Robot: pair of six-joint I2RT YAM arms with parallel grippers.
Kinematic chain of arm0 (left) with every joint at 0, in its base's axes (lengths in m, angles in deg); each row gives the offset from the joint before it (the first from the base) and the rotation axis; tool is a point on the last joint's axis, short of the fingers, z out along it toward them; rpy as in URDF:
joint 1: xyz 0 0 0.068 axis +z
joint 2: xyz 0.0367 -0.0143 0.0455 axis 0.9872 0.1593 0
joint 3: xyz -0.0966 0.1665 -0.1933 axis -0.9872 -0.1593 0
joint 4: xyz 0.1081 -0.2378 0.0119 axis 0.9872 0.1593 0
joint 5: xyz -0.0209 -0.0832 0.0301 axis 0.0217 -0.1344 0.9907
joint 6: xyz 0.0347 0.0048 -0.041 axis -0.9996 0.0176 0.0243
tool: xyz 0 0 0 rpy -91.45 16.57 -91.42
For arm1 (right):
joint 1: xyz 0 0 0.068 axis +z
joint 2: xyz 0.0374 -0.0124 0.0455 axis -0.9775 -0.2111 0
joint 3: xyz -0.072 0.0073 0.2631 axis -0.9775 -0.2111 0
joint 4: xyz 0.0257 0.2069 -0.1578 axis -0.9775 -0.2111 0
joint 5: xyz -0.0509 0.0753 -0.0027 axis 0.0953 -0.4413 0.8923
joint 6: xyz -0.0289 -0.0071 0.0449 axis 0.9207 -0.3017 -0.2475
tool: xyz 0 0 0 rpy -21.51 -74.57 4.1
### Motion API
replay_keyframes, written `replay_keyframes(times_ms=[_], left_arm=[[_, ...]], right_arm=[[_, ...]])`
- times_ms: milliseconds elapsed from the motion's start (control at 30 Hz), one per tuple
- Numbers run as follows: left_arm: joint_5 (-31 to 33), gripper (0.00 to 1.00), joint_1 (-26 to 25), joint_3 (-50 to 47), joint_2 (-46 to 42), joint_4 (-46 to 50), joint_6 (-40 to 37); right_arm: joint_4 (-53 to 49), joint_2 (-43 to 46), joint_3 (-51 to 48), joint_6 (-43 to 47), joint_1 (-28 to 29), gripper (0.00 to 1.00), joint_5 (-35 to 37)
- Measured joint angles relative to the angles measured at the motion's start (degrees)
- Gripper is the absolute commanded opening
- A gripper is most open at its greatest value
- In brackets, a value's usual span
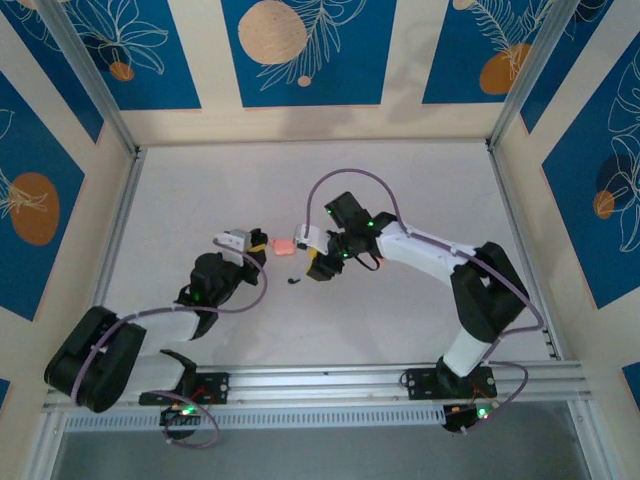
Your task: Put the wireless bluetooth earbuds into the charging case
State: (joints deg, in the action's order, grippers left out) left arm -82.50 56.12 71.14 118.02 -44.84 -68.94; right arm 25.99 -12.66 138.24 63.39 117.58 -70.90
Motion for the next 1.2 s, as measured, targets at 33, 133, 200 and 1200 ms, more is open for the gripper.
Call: replay_keyframes(times_ms=[33, 133, 200, 1200], left_arm=[[-0.1, 0.21, 0.9, 0.0, -1.0, 1.8, 0.1], [-0.3, 0.22, 3.0, 0.0, -3.3, 5.7, 0.6], [-0.5, 0.21, 4.0, -0.1, -4.0, 7.3, 0.9], [-1.6, 0.22, 6.6, -2.3, -8.7, 12.8, 1.3]], right_arm=[[-1.1, -2.1, 2.3, 2.7, 0.2, 0.47, -0.3], [-5.0, -8.3, 9.6, 9.0, 1.2, 0.46, 0.1], [-6.9, -11.9, 13.4, 12.2, 2.1, 0.45, 1.0], [-17.1, -27.3, 25.5, 26.4, 7.4, 0.29, 9.3]])
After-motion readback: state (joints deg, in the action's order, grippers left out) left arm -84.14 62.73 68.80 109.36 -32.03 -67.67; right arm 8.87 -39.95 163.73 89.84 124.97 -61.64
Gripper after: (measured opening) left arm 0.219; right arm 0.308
